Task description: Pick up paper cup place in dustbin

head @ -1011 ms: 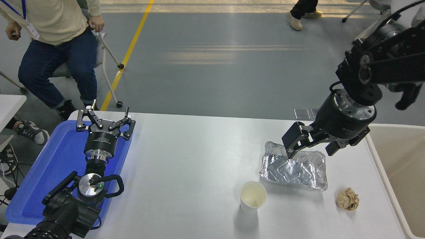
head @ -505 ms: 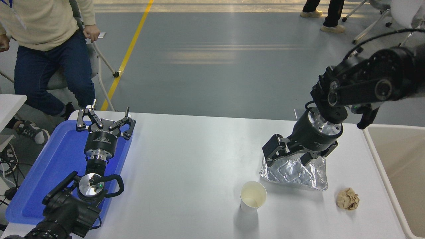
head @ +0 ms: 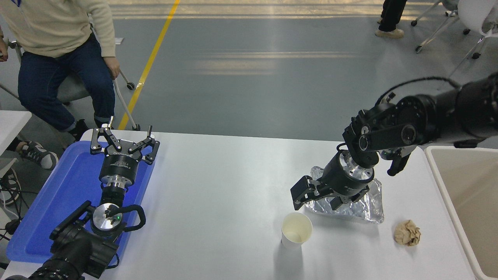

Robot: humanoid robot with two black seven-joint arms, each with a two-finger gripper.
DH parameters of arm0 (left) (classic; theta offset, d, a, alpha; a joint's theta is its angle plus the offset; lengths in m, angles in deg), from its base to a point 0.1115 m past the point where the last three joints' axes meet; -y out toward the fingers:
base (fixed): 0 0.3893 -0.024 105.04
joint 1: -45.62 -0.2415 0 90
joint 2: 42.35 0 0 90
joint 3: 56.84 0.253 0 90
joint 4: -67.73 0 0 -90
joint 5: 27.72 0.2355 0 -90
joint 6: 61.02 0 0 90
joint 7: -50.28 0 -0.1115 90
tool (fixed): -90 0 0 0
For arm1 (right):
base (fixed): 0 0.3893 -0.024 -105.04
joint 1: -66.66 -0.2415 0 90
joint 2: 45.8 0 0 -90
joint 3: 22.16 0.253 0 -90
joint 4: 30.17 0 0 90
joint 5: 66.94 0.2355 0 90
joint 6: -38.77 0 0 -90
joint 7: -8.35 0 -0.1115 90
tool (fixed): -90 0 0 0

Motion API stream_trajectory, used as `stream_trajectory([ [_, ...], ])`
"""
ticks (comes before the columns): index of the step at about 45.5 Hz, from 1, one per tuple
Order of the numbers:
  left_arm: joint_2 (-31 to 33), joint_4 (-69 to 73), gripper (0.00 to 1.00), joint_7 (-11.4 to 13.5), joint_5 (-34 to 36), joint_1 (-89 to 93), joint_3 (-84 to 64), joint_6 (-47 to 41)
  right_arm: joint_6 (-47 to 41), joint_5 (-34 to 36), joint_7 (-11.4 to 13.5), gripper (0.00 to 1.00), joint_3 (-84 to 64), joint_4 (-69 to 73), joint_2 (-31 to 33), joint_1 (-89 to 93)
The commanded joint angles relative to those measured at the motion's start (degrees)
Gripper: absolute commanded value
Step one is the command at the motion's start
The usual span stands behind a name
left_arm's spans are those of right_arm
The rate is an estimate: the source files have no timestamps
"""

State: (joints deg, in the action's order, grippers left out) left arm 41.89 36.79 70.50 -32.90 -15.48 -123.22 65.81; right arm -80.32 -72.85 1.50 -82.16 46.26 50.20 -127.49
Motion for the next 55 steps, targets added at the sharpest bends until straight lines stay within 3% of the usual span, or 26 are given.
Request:
stream_trajectory([
  [1, 0.0, 0.0, 1.0, 0.1, 0.0, 0.0, 0.0, 0.0, 1.3, -1.8, 0.0, 1.0, 2.3, -3.6, -0.5, 6.0],
  [44, 0.0, 0.0, 1.0, 0.1, 0.0, -0.1, 0.0, 0.0, 8.0, -17.0, 0.1, 0.97, 6.9, -14.1, -0.5, 22.5],
  [51, 0.0, 0.0, 1.0, 0.1, 0.0, -0.1, 0.0, 0.0, 8.2, -17.2, 0.0, 0.82, 6.9, -14.8, -0.5, 23.5],
  [55, 0.0, 0.0, 1.0, 0.1, 0.0, -0.1, 0.0, 0.0, 8.2, -17.2, 0.0, 0.66, 6.9, -14.8, -0.5, 23.5],
])
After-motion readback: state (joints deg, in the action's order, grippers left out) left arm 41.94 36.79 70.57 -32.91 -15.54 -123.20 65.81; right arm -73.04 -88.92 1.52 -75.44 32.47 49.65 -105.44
